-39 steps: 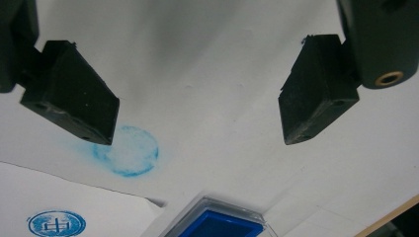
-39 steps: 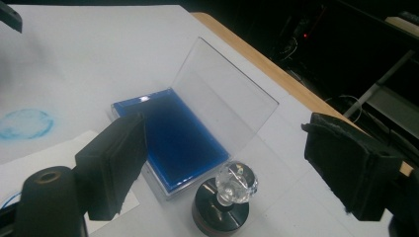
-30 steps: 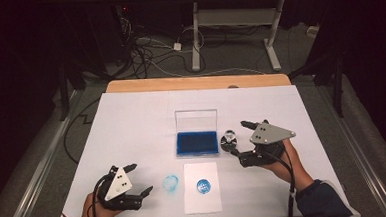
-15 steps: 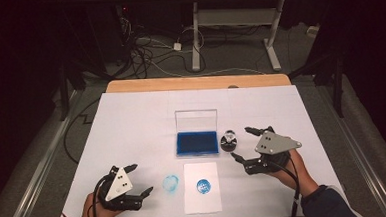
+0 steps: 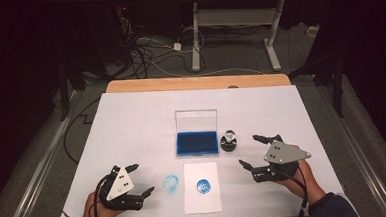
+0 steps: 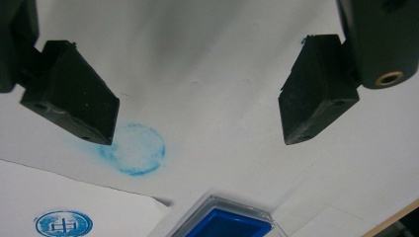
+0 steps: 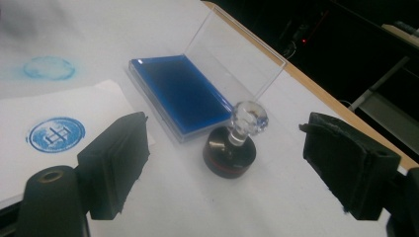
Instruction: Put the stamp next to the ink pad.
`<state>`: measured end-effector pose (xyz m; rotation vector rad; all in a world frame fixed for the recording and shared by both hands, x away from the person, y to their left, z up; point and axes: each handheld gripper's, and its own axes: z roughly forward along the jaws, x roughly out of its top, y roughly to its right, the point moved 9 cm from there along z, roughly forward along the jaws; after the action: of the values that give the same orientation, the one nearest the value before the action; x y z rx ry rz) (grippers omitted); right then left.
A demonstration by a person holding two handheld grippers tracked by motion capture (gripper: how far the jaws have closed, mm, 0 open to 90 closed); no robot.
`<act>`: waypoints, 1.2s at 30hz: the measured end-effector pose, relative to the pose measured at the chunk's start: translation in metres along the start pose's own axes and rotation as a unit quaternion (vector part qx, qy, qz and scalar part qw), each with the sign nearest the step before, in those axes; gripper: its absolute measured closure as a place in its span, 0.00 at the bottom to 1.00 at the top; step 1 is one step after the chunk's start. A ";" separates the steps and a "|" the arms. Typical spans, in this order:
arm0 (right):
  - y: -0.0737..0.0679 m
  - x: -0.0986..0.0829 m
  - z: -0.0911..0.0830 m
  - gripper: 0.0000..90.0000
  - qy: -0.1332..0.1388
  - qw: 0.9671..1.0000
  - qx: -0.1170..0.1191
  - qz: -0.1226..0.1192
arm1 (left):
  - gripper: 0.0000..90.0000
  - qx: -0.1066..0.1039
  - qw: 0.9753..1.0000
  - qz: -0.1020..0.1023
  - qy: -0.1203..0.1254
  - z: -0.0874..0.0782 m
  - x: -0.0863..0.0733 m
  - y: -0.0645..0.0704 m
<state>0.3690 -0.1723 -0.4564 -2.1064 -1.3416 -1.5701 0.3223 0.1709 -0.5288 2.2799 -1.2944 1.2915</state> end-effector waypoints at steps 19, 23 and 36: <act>0.005 -0.039 -0.021 0.19 0.002 0.999 -0.030 0.023 | 0.17 -0.003 1.000 -0.003 0.002 0.002 0.001 -0.001; 0.004 -0.052 -0.027 0.19 -0.002 0.999 -0.034 0.026 | 0.17 -0.002 1.000 -0.002 0.004 0.002 0.002 -0.002; 0.000 -0.063 -0.037 0.19 0.004 0.999 -0.035 0.033 | 0.17 0.004 1.000 0.000 0.000 -0.001 0.000 -0.001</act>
<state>0.3424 -0.2294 -0.4934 -2.1590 -1.2177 -1.6185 0.3223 0.1717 -0.5281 2.2864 -1.2908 1.2978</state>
